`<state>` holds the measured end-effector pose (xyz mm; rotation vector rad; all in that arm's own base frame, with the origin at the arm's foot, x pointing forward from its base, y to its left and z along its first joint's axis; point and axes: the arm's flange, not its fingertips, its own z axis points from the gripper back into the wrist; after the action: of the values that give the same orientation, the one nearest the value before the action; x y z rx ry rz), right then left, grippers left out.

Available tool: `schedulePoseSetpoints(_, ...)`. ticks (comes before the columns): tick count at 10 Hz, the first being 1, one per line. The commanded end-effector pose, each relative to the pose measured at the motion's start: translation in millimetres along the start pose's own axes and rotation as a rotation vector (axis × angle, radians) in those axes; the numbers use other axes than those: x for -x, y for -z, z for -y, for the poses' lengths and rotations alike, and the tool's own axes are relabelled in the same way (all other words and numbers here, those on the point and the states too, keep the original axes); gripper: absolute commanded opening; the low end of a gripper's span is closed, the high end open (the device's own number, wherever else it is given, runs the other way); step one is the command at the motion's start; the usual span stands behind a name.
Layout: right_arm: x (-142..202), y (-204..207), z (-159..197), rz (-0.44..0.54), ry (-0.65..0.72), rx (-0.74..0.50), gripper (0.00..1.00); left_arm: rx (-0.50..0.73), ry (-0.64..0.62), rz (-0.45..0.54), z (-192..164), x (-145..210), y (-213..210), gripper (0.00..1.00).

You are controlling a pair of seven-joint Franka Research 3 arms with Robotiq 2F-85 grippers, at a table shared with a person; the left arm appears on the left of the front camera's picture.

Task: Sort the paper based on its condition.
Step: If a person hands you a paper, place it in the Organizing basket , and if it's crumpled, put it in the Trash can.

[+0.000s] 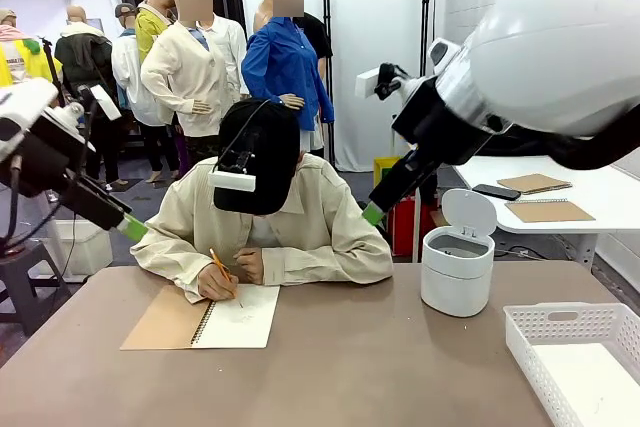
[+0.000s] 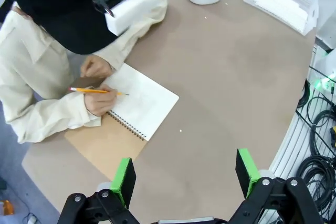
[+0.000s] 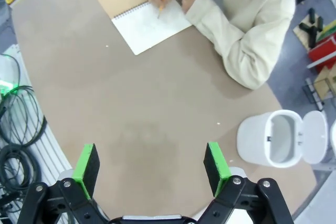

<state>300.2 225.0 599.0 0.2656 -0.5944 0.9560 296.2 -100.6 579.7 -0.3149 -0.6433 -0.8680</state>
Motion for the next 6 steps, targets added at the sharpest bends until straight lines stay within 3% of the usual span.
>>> schedulePoseSetpoints(1, 5.5, -6.2, 9.9, 0.015, -0.005, 0.091, 1.00, -0.152, 0.013, 0.021, 6.1, 1.5, 0.0, 1.00)
schedulePoseSetpoints(2, 0.0, 0.0, 0.0, 0.000, 0.000, 0.000, 1.00, 0.000, 0.000, 0.000, 0.0, 0.0, 0.0, 1.00)
schedulePoseSetpoints(6, 1.0, -4.7, 3.3, 0.001, -0.002, 0.026, 1.00, -0.030, 0.008, 0.006, 0.7, -2.4, -2.6, 1.00)
